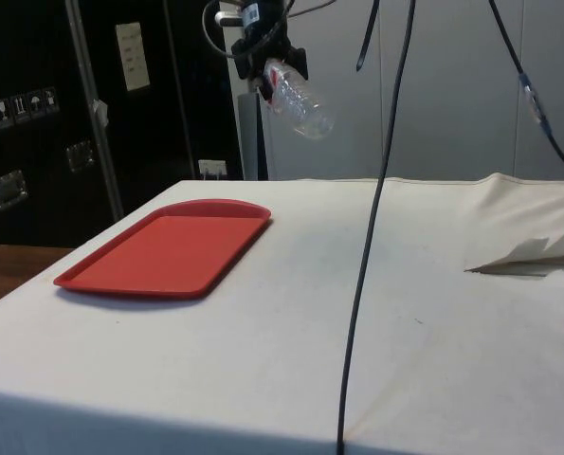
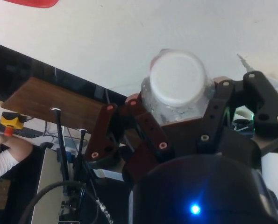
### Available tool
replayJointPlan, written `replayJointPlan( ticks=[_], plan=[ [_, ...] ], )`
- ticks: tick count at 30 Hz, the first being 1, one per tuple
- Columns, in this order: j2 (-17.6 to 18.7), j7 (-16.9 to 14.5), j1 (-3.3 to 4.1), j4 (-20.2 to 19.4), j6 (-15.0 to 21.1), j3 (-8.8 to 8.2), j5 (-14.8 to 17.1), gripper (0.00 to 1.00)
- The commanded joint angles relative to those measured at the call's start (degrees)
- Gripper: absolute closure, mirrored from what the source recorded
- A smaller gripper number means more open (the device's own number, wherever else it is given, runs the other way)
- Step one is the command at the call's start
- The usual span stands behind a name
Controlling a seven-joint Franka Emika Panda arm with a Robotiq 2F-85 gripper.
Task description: Place the bottle upright on the tray.
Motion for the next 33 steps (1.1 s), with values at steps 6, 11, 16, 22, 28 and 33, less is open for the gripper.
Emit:
replayJointPlan(
  ticks=[6,11,16,22,28,33],
  plan=[
    [-0.3,-2.3,0.17,-0.3,1.1,0.0,0.4,0.68],
    [0.0,-4.1,-0.06,0.1,0.7,0.0,0.2,0.68],
    [-0.2,-6.6,0.06,-0.2,1.7,0.0,0.6,0.68],
    [-0.2,-8.7,0.06,-0.1,2.1,0.06,0.7,0.68],
    [-0.3,-11.5,0.06,0.0,2.4,0.0,0.6,0.68],
    [-0.3,-12.7,0.34,0.6,2.5,-0.4,0.1,0.68]
  ],
)
